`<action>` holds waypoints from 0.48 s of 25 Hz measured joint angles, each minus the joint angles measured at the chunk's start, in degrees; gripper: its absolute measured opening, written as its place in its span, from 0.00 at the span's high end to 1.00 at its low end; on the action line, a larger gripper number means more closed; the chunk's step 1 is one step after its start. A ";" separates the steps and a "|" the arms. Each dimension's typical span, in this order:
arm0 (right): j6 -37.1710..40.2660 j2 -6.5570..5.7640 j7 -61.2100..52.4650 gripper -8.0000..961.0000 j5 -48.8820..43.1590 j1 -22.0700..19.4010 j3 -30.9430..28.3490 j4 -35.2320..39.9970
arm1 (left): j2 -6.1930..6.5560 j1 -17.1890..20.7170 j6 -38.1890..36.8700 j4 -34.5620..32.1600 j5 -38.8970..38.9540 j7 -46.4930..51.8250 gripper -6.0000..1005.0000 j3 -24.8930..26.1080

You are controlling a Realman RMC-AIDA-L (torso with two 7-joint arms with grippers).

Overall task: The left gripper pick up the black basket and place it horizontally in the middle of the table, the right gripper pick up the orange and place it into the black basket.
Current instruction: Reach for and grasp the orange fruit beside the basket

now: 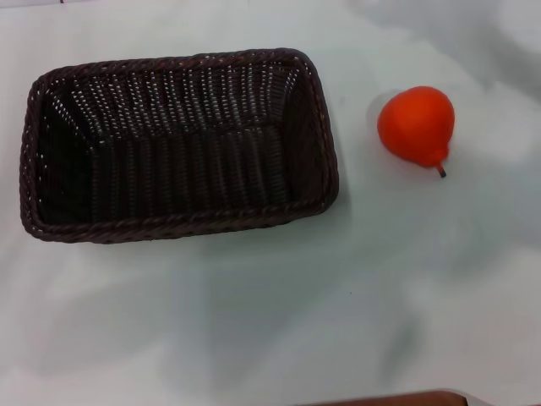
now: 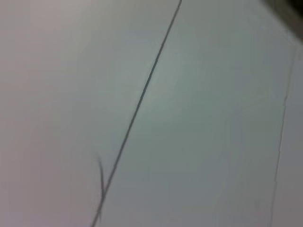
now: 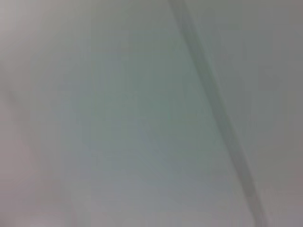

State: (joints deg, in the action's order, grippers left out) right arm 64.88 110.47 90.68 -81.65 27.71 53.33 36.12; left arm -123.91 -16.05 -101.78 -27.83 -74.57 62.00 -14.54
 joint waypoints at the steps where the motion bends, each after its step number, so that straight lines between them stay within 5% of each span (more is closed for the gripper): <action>1: 2.48 -0.76 -5.06 0.06 -5.82 0.66 -0.30 2.87 | 0.02 -0.01 -0.70 1.44 0.75 -2.32 0.40 -0.03; 6: 14.45 -1.55 -24.25 0.06 -30.25 3.63 -4.15 17.24 | 0.08 -0.20 -1.17 3.22 1.41 -4.94 0.41 -0.29; 12: 23.82 -1.76 -31.70 0.06 -50.40 9.74 -4.97 20.67 | 0.22 -0.39 -0.85 3.39 0.95 -4.97 0.41 -0.65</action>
State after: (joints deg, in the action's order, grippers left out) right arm 88.70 108.71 58.99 -132.05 37.45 48.36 56.79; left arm -123.69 -16.44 -102.63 -24.43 -73.62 57.03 -15.19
